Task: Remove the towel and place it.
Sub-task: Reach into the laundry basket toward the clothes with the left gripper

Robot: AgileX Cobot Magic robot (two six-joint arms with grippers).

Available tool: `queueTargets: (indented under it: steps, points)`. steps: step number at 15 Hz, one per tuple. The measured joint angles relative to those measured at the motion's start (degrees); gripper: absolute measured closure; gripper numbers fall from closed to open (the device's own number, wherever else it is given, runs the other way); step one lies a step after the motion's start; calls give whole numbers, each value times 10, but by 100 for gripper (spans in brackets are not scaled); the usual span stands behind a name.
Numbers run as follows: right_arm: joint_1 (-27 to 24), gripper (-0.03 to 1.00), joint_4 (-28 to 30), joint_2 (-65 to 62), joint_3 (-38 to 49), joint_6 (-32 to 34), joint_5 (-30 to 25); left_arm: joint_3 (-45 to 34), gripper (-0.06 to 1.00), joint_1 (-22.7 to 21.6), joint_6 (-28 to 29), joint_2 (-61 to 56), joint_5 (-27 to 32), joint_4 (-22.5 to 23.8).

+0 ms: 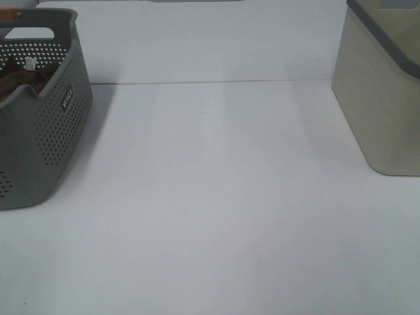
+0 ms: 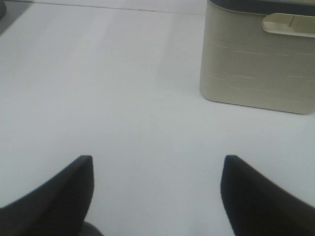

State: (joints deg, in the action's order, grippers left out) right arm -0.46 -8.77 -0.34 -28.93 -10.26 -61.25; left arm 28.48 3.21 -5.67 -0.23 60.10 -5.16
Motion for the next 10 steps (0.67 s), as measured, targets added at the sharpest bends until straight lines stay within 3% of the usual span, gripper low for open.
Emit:
queueTargets:
  steps: [10]
  points:
    - [0, 28, 0, 0, 0, 0, 0, 0, 26, 0, 0, 0, 0, 0]
